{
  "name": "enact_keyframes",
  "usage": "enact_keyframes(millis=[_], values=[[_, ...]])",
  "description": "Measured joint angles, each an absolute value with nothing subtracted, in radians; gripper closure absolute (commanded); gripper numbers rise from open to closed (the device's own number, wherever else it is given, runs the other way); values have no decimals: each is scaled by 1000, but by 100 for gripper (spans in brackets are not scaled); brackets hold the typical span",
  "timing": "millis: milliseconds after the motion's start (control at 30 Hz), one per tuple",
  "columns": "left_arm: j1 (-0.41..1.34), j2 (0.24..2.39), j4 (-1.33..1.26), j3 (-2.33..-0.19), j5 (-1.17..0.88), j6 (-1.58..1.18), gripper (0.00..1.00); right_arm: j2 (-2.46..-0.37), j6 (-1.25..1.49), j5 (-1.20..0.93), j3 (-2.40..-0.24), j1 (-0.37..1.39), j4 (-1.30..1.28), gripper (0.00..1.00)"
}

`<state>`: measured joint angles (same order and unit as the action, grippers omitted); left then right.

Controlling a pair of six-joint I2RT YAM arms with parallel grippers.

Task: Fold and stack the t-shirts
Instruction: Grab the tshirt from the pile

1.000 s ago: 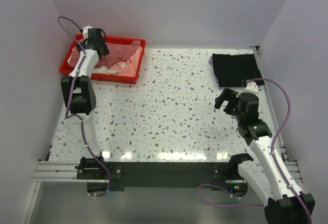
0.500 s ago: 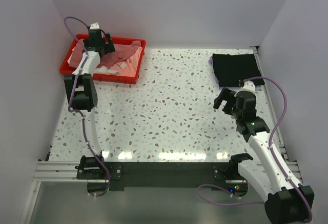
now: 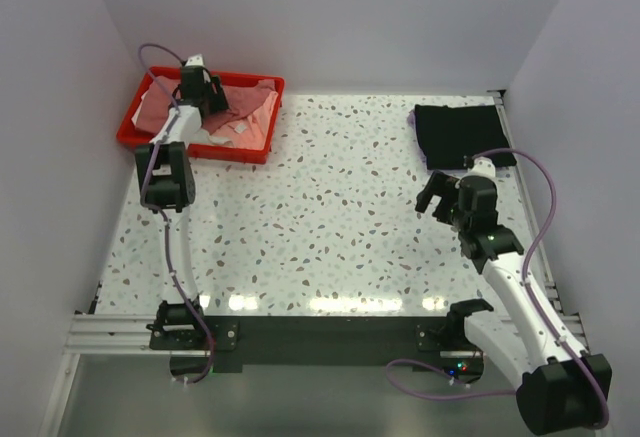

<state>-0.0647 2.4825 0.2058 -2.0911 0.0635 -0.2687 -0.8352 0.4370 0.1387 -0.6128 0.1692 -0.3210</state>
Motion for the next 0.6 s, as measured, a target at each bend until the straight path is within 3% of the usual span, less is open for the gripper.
enact_keyframes(millis=[67,100,200,267,300,600], values=[[-65,2483,199,-2093,56,-269,43,-844,437,139,-613,169,-320,1],[-64,2483,196,-2096,54,-269,54,-849,437,139,-613,169,-321,1],[-62,2483,189,-2097,46,-268,76,-863,437,139,-613,169,-320,1],[-62,2483,186,-2097,41,-268,87,-868,437,139,-613,169,-320,1],[-62,2483,183,-2097,40,-269,97,-870,437,139,-613,169,-320,1],[-62,2460,186,-2096,30,-268,100,-870,437,139,-613,169,-319,1]])
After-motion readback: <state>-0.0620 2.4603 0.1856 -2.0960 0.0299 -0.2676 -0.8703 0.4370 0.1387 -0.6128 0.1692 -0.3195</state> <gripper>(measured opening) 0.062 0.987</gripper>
